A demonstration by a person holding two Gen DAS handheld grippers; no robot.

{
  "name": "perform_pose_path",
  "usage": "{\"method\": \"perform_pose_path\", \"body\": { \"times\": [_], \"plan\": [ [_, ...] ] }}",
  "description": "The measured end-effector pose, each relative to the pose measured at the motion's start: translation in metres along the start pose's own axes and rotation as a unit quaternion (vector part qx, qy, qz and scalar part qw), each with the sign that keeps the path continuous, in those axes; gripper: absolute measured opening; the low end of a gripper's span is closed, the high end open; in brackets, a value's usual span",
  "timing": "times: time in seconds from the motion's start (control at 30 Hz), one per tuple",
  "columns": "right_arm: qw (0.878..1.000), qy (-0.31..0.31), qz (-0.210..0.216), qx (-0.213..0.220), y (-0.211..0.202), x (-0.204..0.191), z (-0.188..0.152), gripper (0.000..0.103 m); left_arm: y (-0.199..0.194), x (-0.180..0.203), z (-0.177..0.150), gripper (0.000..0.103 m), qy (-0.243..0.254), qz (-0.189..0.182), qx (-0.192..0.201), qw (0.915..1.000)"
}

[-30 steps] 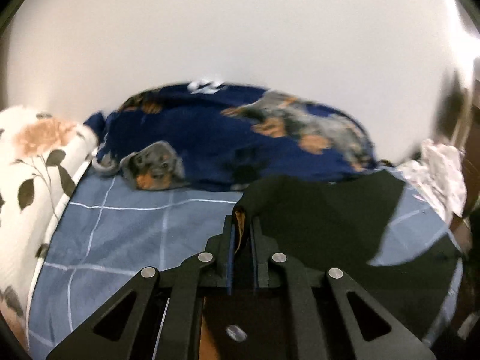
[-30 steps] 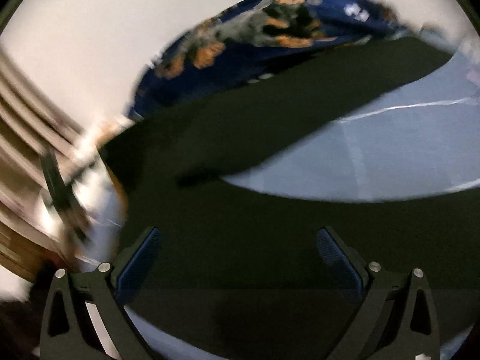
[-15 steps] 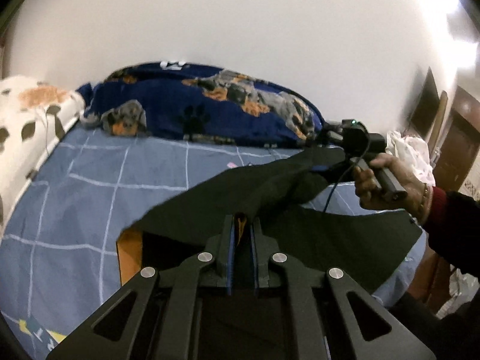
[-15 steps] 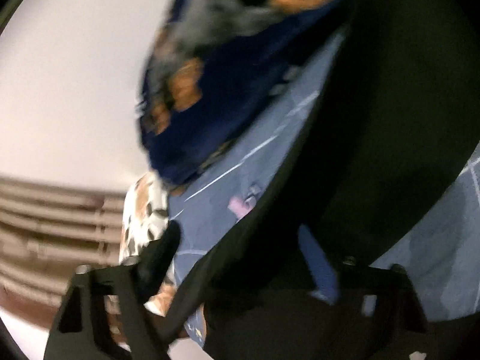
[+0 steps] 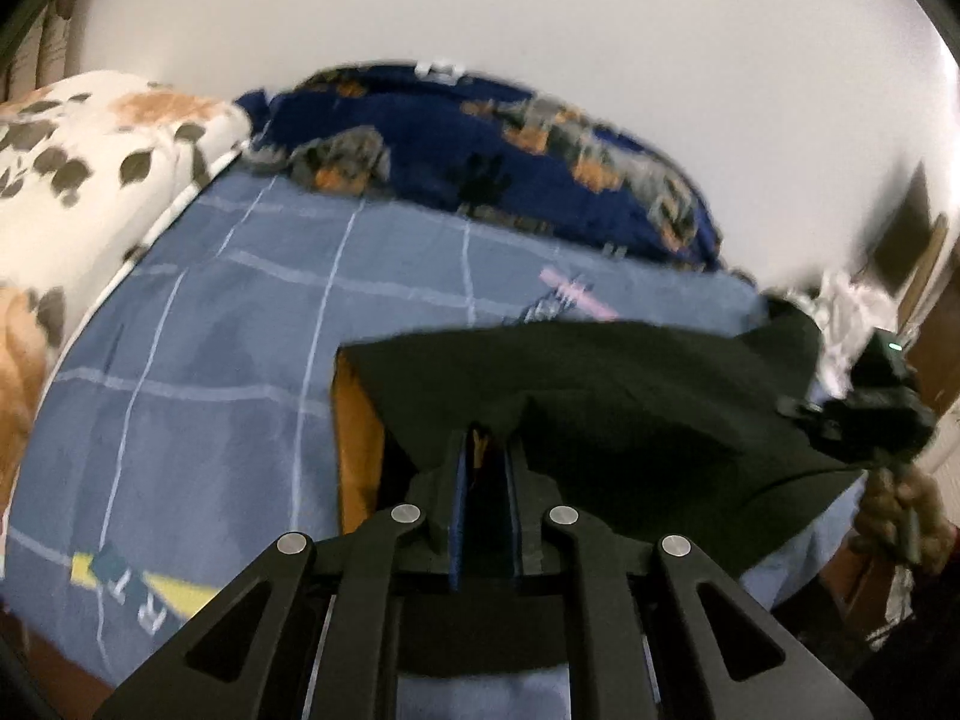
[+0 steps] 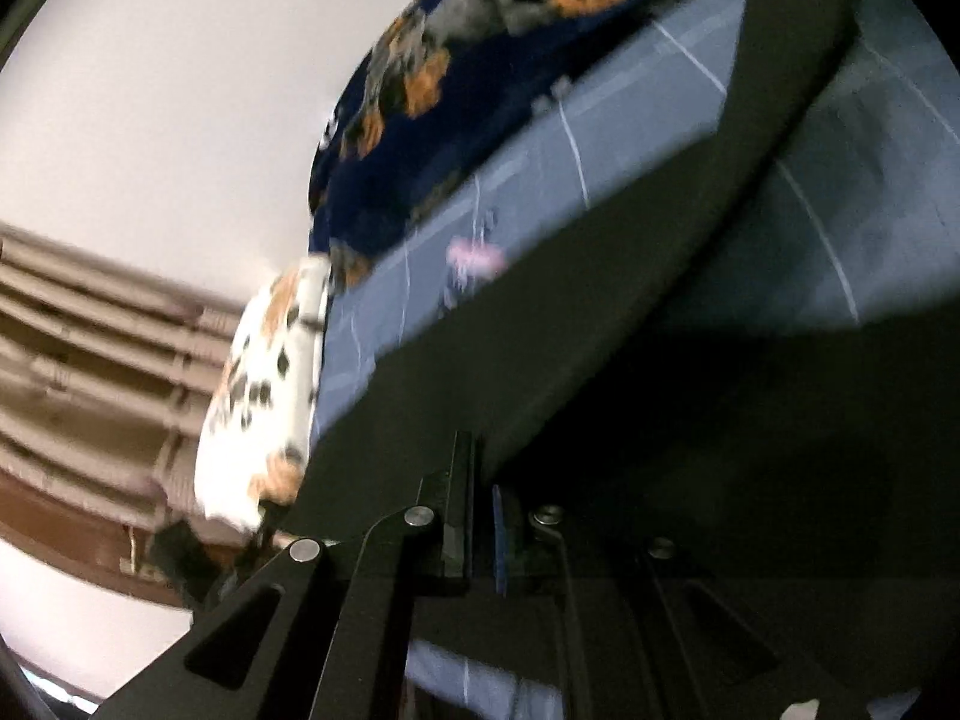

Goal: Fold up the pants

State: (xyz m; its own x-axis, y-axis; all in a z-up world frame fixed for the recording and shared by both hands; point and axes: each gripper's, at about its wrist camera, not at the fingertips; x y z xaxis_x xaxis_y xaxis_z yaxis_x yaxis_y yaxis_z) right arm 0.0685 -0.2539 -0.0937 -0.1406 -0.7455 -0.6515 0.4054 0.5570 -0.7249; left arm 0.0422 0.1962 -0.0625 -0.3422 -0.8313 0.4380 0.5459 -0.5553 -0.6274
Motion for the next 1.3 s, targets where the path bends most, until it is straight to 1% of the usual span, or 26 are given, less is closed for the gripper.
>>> {"method": "perform_pose_path", "body": {
  "times": [0.03,0.13,0.23,0.33,0.43,0.57,0.63,0.67,0.7,0.77,0.83,0.9,0.93,0.97,1.0,1.07,1.1,1.13,1.17,1.2,1.23,1.3],
  "plan": [
    [1.000,0.004,-0.003,-0.009,0.002,0.003,-0.015,0.005,0.001,-0.001,-0.005,0.012,-0.002,0.005,-0.007,1.0000],
    [0.999,0.014,-0.008,-0.029,0.010,0.015,-0.044,0.005,0.000,-0.003,-0.022,0.012,-0.006,0.019,-0.016,0.9997],
    [0.998,0.021,-0.021,-0.053,0.023,0.025,-0.064,0.005,0.000,-0.006,-0.035,0.013,-0.008,0.031,-0.023,0.9992],
    [0.997,0.028,-0.024,-0.065,0.031,0.031,-0.074,0.005,-0.002,-0.004,-0.045,0.013,0.001,0.046,-0.023,0.9987],
    [0.997,0.026,-0.024,-0.065,0.031,0.032,-0.076,0.005,-0.005,-0.003,-0.049,0.014,0.007,0.054,-0.019,0.9983],
    [0.997,0.025,-0.027,-0.067,0.033,0.034,-0.077,0.005,-0.003,-0.007,-0.057,0.017,0.009,0.076,-0.028,0.9967],
    [0.997,0.035,-0.022,-0.073,0.036,0.039,-0.078,0.005,-0.004,-0.011,-0.058,0.023,0.004,0.088,-0.029,0.9956],
    [0.996,0.037,-0.020,-0.073,0.036,0.040,-0.078,0.005,-0.006,-0.014,-0.060,0.033,-0.003,0.098,-0.028,0.9948],
    [0.996,0.037,-0.020,-0.073,0.037,0.040,-0.078,0.005,-0.011,-0.018,-0.062,0.043,-0.013,0.112,-0.022,0.9933],
    [0.997,0.033,-0.022,-0.072,0.037,0.040,-0.078,0.005,-0.024,-0.027,-0.063,0.045,-0.032,0.137,-0.001,0.9901],
    [0.997,0.033,-0.021,-0.072,0.037,0.043,-0.078,0.005,-0.045,-0.040,-0.060,0.044,-0.066,0.156,0.029,0.9851],
    [0.997,0.036,-0.020,-0.072,0.037,0.040,-0.078,0.005,-0.062,-0.043,-0.055,0.044,-0.083,0.164,0.058,0.9813],
    [0.997,0.036,-0.020,-0.071,0.037,0.040,-0.079,0.005,-0.068,-0.040,-0.050,0.044,-0.083,0.164,0.071,0.9805],
    [0.997,0.036,-0.019,-0.071,0.036,0.040,-0.079,0.005,-0.073,-0.032,-0.045,0.045,-0.077,0.159,0.080,0.9811],
    [0.997,0.037,-0.019,-0.071,0.036,0.040,-0.079,0.005,-0.074,-0.018,-0.037,0.044,-0.062,0.144,0.084,0.9840],
    [0.997,0.039,-0.017,-0.070,0.037,0.038,-0.080,0.005,-0.068,0.011,-0.027,0.045,-0.029,0.105,0.076,0.9912],
    [0.997,0.040,-0.016,-0.069,0.037,0.038,-0.080,0.005,-0.057,0.031,-0.021,0.045,-0.006,0.077,0.058,0.9953],
    [0.997,0.043,-0.015,-0.069,0.037,0.038,-0.081,0.005,-0.043,0.051,-0.017,0.045,0.017,0.053,0.032,0.9979],
    [0.997,0.044,-0.015,-0.068,0.037,0.038,-0.081,0.005,-0.024,0.072,-0.016,0.045,0.039,0.036,0.002,0.9986],
    [0.997,0.045,-0.014,-0.068,0.037,0.038,-0.081,0.005,-0.001,0.092,-0.016,0.045,0.056,0.018,-0.030,0.9978],
    [0.997,0.045,-0.013,-0.068,0.037,0.038,-0.081,0.005,0.019,0.106,-0.019,0.045,0.061,0.001,-0.057,0.9965],
    [0.997,0.044,-0.011,-0.067,0.037,0.038,-0.081,0.006,0.058,0.114,-0.029,0.045,0.060,-0.022,-0.112,0.9917]
  ]
}}
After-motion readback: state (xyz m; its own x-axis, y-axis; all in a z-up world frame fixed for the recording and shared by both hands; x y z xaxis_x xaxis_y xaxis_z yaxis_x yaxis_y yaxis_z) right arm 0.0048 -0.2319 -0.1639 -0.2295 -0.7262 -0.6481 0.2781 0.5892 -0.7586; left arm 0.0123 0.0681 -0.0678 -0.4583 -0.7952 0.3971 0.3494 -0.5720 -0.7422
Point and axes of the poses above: each gripper's, at about its wrist camera, not at the fingertips, and y roughly the way its jaws point, x to its right, z to its top, and after that the axes turned 11 degrees about -z, right-handed
